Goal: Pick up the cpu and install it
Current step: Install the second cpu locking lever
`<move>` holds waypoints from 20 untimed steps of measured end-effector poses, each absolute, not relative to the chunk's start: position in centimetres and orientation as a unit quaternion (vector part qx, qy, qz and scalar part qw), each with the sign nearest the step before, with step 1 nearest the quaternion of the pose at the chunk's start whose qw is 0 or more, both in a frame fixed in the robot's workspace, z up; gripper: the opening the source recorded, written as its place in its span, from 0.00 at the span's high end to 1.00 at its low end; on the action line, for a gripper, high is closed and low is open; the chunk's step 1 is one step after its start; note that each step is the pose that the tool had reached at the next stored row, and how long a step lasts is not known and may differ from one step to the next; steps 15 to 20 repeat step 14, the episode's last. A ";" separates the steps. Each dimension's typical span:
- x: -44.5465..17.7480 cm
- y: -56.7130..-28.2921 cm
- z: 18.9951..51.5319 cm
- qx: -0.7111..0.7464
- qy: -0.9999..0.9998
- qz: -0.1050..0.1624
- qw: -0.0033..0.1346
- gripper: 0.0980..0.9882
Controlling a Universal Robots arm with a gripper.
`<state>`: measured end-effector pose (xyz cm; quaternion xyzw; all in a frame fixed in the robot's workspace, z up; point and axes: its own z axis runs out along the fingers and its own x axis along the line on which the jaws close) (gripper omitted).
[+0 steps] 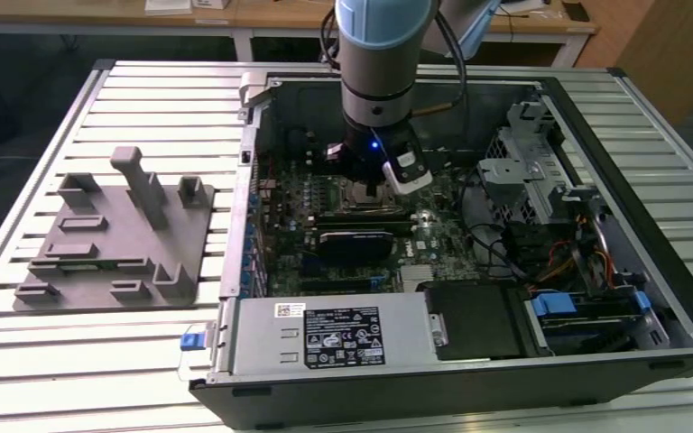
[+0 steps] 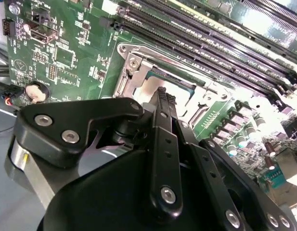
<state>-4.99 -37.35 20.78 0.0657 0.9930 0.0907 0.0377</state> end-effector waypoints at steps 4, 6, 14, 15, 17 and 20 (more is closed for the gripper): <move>-5.0 -37.3 21.2 0.067 0.993 0.091 0.038 0.99; -5.0 -37.3 21.5 0.067 0.993 0.091 0.038 0.99; -5.0 -37.3 21.7 0.069 0.993 0.091 0.038 0.99; -5.0 -37.3 21.7 0.069 0.993 0.091 0.038 0.99; -5.0 -37.3 21.7 0.069 0.993 0.091 0.038 0.99; -5.0 -37.3 21.7 0.069 0.993 0.091 0.038 0.99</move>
